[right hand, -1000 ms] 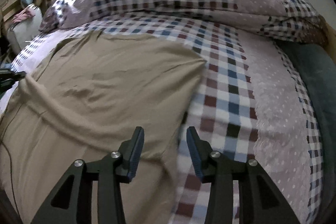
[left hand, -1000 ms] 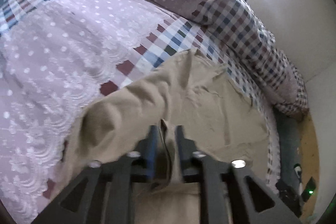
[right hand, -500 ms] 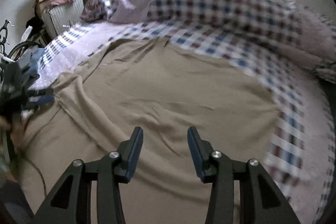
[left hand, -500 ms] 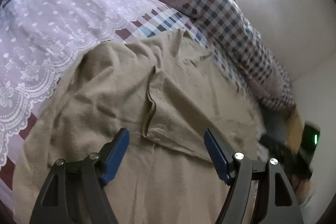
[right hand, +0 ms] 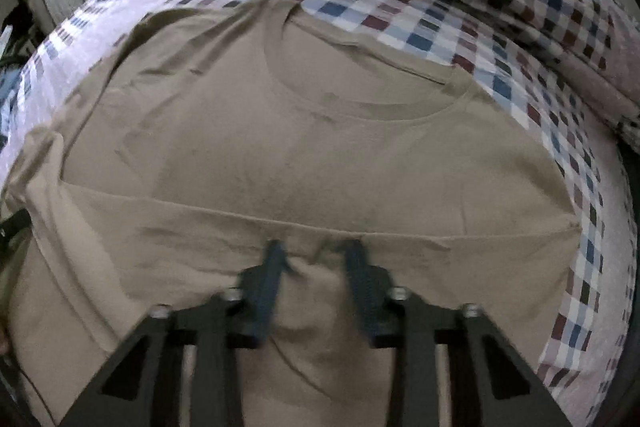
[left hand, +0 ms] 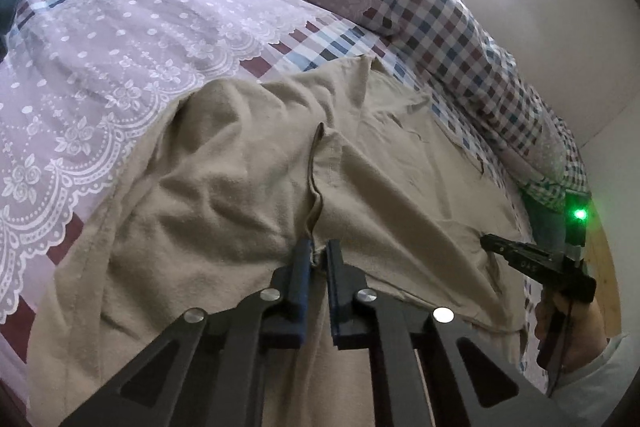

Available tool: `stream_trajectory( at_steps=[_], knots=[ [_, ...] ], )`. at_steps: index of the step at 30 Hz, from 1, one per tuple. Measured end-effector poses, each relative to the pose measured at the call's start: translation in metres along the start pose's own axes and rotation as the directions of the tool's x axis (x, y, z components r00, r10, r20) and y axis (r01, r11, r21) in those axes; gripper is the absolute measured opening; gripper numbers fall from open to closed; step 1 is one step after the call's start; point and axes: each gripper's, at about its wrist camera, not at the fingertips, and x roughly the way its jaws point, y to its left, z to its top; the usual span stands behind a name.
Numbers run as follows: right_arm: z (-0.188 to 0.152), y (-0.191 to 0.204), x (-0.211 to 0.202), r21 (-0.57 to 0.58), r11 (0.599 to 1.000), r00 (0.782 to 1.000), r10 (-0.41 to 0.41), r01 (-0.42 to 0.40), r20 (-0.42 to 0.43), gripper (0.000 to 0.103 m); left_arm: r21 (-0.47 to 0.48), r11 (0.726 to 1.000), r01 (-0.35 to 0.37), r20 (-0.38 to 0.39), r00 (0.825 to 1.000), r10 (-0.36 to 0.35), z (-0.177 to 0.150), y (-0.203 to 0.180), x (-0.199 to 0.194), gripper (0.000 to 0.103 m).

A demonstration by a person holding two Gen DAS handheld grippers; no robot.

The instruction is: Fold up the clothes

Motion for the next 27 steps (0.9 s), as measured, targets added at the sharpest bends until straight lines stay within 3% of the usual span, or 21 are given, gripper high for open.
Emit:
stream_trajectory(
  at_steps=[7,14,16,19,20,21,23,25,27],
  knots=[
    [0.007,-0.015,-0.016,0.036,0.997,0.997,-0.074,0.072,0.034,0.001,-0.002,1.000,0.003,0.008,1.000,-0.003,0.001,0.001,-0.002,0.004],
    [0.014,-0.017,-0.004,0.046,0.986,0.988,-0.157,0.158,-0.009,0.004,-0.014,1.000,-0.001,0.002,1.000,0.001,0.002,0.002,-0.002,0.004],
    [0.015,-0.014,-0.001,0.052,0.981,0.983,-0.185,0.186,-0.018,0.009,-0.021,1.000,0.005,-0.011,1.000,-0.005,0.004,0.002,-0.004,0.005],
    [0.014,-0.014,-0.011,0.090,0.974,0.978,-0.210,0.209,0.007,0.039,-0.049,0.998,0.037,-0.015,0.999,-0.038,0.009,0.004,-0.012,0.009],
    [0.015,-0.012,-0.017,0.103,0.972,0.977,-0.214,0.210,0.022,0.052,-0.053,0.997,0.056,-0.007,0.998,-0.056,0.012,0.005,-0.019,0.018],
    [0.015,-0.008,-0.025,0.111,0.974,0.978,-0.203,0.198,0.040,0.052,-0.053,0.996,0.072,0.007,0.997,-0.071,0.015,0.005,-0.026,0.026],
    [0.015,0.002,-0.042,0.119,0.978,0.980,-0.181,0.170,0.081,0.052,-0.051,0.992,0.118,0.048,0.992,-0.115,0.020,0.006,-0.043,0.062],
    [0.008,0.017,-0.067,0.116,0.984,0.980,-0.150,0.135,0.131,0.052,-0.046,0.987,0.153,0.099,0.984,-0.148,0.023,0.008,-0.062,0.074],
    [-0.004,0.033,-0.097,0.117,0.990,0.977,-0.105,0.084,0.187,0.053,-0.026,0.984,0.177,0.141,0.975,-0.172,0.024,0.008,-0.081,0.077]
  ],
)
